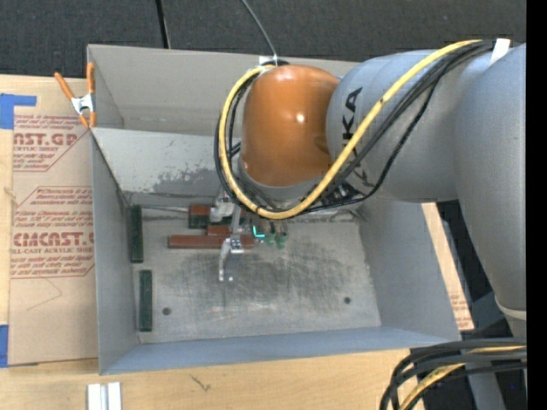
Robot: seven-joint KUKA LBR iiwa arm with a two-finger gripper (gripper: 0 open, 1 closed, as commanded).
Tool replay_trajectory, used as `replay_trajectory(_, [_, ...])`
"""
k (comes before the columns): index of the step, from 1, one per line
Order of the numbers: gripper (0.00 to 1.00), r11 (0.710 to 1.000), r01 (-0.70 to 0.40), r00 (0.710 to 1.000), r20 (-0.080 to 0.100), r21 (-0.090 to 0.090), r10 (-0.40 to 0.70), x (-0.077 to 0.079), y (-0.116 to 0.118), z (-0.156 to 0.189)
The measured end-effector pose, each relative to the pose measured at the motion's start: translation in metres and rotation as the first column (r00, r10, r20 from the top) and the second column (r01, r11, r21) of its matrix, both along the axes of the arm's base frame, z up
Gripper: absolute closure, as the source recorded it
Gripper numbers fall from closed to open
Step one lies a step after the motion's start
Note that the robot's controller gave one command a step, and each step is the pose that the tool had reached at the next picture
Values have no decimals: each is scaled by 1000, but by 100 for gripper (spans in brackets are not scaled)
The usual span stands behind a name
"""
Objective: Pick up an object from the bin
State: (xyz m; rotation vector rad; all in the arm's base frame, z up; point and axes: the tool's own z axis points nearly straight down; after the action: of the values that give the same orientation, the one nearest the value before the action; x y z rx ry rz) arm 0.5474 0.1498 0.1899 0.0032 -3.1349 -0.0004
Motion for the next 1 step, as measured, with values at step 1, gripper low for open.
replay_trajectory(1, [0,1000,1,1000,8,1,-1,2,-1,5])
